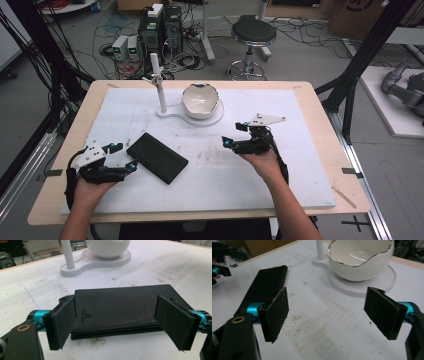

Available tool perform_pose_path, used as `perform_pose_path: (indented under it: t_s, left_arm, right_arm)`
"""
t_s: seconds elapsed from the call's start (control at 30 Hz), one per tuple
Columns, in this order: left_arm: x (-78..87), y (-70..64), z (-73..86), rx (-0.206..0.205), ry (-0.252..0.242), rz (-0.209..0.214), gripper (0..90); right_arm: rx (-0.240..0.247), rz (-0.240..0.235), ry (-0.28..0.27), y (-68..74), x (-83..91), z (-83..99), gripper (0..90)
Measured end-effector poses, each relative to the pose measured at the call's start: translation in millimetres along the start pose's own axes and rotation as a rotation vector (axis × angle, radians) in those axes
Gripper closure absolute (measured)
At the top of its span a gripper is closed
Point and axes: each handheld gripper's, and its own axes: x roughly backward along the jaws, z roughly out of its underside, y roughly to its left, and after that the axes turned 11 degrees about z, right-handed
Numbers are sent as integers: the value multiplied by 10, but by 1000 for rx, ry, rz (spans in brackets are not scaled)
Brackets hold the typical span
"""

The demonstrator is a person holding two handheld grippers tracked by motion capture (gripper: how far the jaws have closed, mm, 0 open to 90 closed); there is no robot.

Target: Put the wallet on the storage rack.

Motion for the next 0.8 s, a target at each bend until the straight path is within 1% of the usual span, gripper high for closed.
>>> perform_pose_path:
  t_s: [0.07, 0.17, 0.27, 0.33, 0.43, 0.57, 0.8]
  left_arm:
    - [-1, -1, 2, 3, -5, 4, 177]
    - [-8, -3, 6, 1, -5, 7, 177]
    - [-8, -3, 4, -1, -5, 5, 177]
    - [-4, -4, 2, -2, -7, 5, 177]
    - [4, 3, 2, 1, -8, 7, 177]
    - [2, 5, 6, 4, -7, 9, 177]
    - [6, 8, 3, 2, -10, 9, 177]
  right_arm:
    - [17, -9, 12, 52, -91, -34, 203]
    - [26, -29, 35, 134, -232, -69, 203]
    - [22, -54, 65, 207, -368, -87, 203]
    - [23, -61, 79, 257, -445, -95, 203]
    - [18, -86, 97, 326, -558, -98, 203]
    - [48, -106, 134, 443, -714, -88, 203]
    - [61, -144, 202, 618, -944, -49, 203]
